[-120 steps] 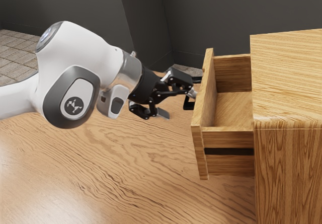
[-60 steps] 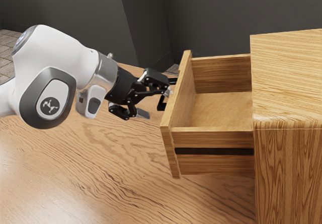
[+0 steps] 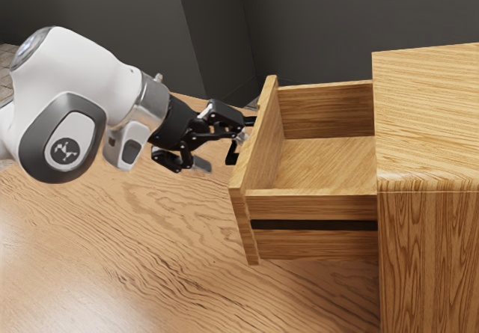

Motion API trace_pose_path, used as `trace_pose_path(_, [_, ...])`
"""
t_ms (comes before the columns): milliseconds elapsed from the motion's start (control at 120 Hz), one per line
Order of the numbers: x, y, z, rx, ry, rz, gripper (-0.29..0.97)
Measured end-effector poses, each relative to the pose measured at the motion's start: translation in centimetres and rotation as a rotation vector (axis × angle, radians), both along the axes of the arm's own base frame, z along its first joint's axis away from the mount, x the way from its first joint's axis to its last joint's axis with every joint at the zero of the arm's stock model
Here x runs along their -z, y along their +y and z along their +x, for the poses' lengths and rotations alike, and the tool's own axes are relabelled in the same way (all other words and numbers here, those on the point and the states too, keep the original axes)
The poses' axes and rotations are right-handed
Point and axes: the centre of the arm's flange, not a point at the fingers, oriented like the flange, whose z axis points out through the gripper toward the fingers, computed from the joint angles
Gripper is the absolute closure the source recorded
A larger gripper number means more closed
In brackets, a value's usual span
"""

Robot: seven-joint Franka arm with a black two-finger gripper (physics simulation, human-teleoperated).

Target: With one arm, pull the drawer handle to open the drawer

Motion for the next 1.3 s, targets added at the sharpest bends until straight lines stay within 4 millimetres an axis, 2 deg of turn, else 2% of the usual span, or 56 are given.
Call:
trace_pose_path(233, [-0.8, -0.1, -0.3, 0.006, 0.021, 0.041, 0.0])
trace_pose_path(492, [-3.5, -1.2, -0.7, 0.017, 0.006, 0.05, 0.03])
trace_pose_path(567, [-5.3, -1.4, -1.0, 0.018, -0.013, 0.05, 0.02])
trace_pose_path(792, [-13.3, -1.2, -2.3, -0.011, -0.063, 0.037, 0.01])
trace_pose_path(933, [-16.1, -0.4, -2.1, -0.115, 0.02, 0.041, 0.0])
trace_pose_path(1017, [-16.3, 0.6, -1.4, -0.239, 0.112, 0.053, 0.0])
trace_pose_path(1133, [-14.3, 4.0, -1.5, -0.477, 0.293, 0.026, 0.0])
trace_pose_path(1300, [-12.3, 4.5, -2.1, -0.714, 0.455, -0.016, 0.0])
